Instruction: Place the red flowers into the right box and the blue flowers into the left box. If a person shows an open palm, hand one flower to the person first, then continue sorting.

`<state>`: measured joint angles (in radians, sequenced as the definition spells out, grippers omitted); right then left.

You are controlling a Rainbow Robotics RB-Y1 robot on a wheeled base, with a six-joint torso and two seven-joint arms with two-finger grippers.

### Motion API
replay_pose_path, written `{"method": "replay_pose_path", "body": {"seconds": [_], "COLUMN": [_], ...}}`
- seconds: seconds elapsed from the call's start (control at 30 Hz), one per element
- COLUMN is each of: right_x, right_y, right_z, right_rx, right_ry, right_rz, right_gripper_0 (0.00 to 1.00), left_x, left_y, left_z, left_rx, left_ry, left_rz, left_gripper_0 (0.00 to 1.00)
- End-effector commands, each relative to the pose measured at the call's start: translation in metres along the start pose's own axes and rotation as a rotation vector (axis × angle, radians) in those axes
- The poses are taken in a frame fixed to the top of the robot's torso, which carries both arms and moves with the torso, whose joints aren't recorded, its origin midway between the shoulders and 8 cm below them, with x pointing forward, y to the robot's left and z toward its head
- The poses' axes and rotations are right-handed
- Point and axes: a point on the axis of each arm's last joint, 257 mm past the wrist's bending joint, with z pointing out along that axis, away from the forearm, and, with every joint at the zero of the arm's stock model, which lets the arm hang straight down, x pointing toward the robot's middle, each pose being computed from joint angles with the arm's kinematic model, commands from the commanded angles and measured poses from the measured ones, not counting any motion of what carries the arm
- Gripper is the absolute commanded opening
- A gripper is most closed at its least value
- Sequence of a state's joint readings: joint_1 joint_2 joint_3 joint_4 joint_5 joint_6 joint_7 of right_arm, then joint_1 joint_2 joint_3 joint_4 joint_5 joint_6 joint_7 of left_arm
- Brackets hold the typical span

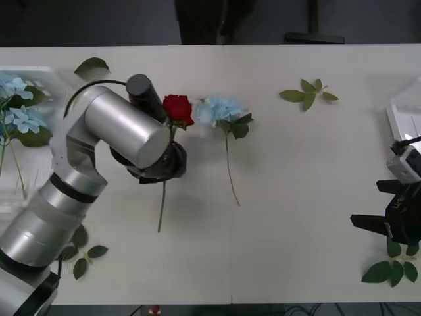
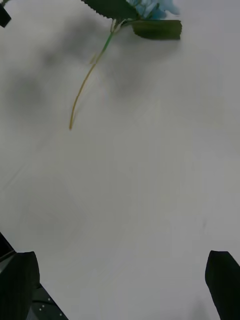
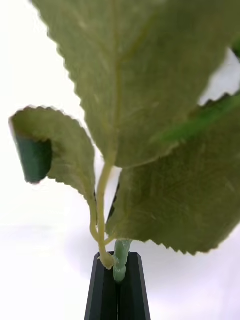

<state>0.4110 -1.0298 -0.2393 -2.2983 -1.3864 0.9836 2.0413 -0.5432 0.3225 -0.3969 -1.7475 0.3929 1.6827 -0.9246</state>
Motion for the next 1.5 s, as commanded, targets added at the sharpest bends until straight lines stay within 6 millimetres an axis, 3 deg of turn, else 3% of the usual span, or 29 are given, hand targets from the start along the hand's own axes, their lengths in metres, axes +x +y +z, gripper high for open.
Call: {"method": "replay_pose_path", "body": {"seconds": [0.03,0.13,0.27,0.5,1.5], "right_x": [-0.013,-0.013,-0.014,-0.016,-0.021], "right_y": [-0.002,-0.002,-0.002,-0.003,-0.005], "right_z": [-0.003,-0.003,-0.003,-0.003,-0.003], "right_rx": [0.014,0.013,0.013,0.015,0.019], "right_ry": [-0.03,-0.033,-0.034,-0.039,-0.047], "right_rz": [-0.028,-0.023,-0.021,-0.015,-0.001], "right_gripper_0": [0.96,0.96,0.97,0.97,0.97], "left_x": [-0.026,-0.04,-0.056,-0.058,-0.055], "left_y": [0.053,0.079,0.091,0.08,0.084], "left_z": [-0.018,-0.022,-0.026,-0.028,-0.027], "left_rx": [-0.059,-0.086,-0.08,-0.017,-0.029], "left_ry": [-0.072,-0.114,-0.17,-0.186,-0.17], "left_rz": [0.153,0.247,0.358,0.403,0.402], "left_gripper_0": [0.0,0.0,0.0,0.0,0.0]}}
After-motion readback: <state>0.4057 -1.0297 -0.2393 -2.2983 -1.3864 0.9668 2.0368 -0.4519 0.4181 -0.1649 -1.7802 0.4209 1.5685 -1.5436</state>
